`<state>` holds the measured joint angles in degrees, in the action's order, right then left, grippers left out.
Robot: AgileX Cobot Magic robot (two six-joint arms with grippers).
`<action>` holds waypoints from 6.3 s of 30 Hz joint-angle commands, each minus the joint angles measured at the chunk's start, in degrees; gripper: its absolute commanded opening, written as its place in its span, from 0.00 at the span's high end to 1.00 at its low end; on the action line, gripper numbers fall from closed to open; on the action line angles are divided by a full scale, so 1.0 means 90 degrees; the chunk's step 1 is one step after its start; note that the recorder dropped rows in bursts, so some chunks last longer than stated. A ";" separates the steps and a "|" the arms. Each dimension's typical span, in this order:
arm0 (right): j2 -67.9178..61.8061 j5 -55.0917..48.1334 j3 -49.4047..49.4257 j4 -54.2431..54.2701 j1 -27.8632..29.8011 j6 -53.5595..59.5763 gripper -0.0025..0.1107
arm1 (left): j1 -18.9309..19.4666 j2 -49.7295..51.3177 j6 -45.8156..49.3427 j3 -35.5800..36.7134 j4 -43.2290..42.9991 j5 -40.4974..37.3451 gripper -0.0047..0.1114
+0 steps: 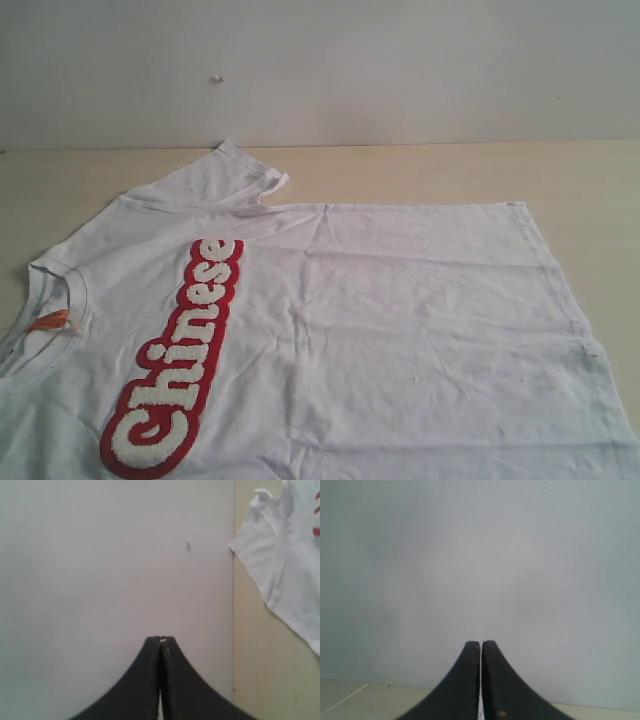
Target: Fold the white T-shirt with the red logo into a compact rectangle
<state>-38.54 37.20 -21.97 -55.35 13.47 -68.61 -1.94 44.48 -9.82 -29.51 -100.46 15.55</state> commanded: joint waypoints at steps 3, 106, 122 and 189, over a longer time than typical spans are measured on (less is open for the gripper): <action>-0.0020 0.0092 -0.0076 -0.0047 0.0026 0.0003 0.96 | -0.0421 0.0805 -0.0556 -0.0028 0.0057 -0.2191 0.96; -0.6545 -0.8074 -0.4817 0.2235 -0.1353 1.3991 0.98 | -0.1123 0.5236 0.8166 -0.3455 1.1820 -0.5642 0.96; -0.7425 -1.0617 -0.6048 0.6765 -0.1353 1.4826 0.98 | -0.1123 0.6167 0.8981 -0.3455 1.1911 -0.5921 0.96; -0.7739 -1.0969 -0.5142 0.6825 -0.1353 1.6287 0.05 | -0.1123 0.6242 1.0018 -0.3230 1.2158 -0.7034 0.06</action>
<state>-108.27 -62.16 -69.36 5.53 1.42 77.31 -11.65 100.69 80.33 -58.71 7.52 -47.41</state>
